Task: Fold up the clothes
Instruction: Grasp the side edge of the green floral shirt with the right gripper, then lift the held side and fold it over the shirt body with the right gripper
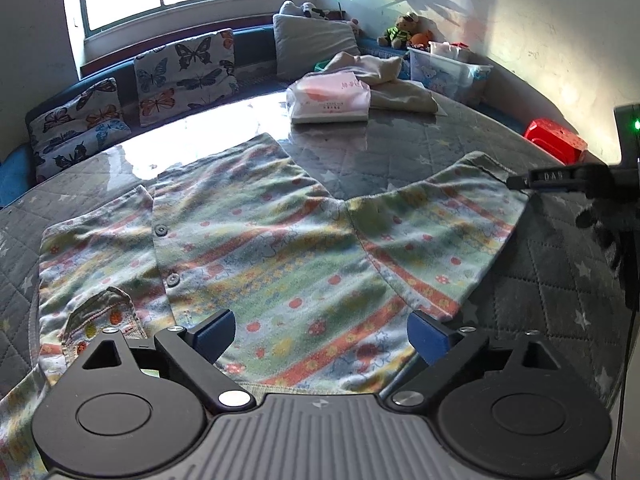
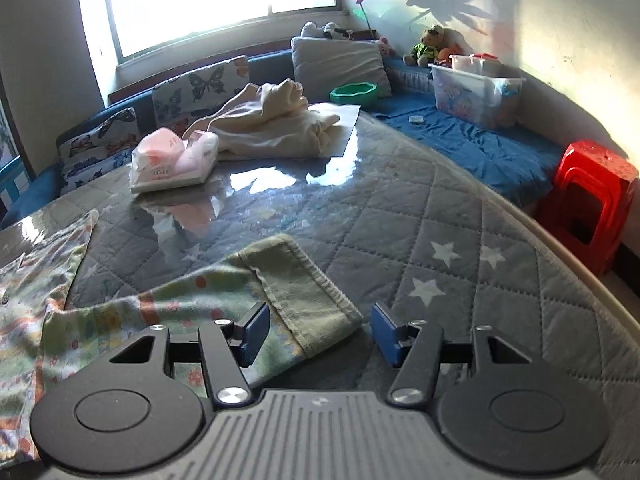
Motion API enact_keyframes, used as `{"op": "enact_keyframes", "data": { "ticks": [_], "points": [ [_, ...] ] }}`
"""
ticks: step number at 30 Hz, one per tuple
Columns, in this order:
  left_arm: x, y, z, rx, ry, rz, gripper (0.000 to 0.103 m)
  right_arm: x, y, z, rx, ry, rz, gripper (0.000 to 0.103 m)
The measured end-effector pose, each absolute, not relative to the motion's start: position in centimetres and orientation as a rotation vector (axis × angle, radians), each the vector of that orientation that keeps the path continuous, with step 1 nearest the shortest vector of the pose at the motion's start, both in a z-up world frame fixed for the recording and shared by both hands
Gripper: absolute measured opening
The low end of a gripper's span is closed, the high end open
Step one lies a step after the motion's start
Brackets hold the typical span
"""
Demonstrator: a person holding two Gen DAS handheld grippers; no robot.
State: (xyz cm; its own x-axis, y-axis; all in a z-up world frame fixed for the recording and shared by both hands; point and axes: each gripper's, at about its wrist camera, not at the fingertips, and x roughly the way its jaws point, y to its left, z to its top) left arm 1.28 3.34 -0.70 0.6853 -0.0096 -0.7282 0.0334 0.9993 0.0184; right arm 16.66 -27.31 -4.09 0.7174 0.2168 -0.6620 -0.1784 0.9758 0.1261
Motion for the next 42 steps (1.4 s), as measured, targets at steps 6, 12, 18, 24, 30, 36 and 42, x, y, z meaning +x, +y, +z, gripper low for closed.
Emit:
{"op": "enact_keyframes", "data": {
  "ticks": [6,12,18,24,30,36,42],
  "points": [
    [1.4,3.7,-0.5,0.023,0.807,0.003,0.096,16.3,-27.3,-4.3,0.043,0.734,0.228,0.050],
    [1.5,3.4,-0.4,0.028,0.800,0.010,0.096,16.1,-27.4,-4.2,0.039,0.728,0.230,0.043],
    [2.0,2.8,-0.1,0.039,0.786,0.010,0.096,16.3,-27.6,-4.2,0.039,0.725,0.222,0.031],
    [3.3,1.7,-0.4,0.071,0.790,0.001,0.095,16.7,-27.5,-4.2,0.040,0.725,0.212,0.041],
    [4.5,1.1,-1.3,0.092,0.814,0.017,0.090,16.5,-27.6,-4.3,0.062,0.725,0.271,0.010],
    [4.9,0.7,-2.7,0.108,0.843,0.004,0.090,16.2,-28.6,-2.4,0.213,0.708,0.342,0.007],
    [4.9,0.2,-3.5,0.102,0.848,-0.015,0.090,15.5,-28.9,0.8,0.364,0.683,0.453,0.007]
  ]
}}
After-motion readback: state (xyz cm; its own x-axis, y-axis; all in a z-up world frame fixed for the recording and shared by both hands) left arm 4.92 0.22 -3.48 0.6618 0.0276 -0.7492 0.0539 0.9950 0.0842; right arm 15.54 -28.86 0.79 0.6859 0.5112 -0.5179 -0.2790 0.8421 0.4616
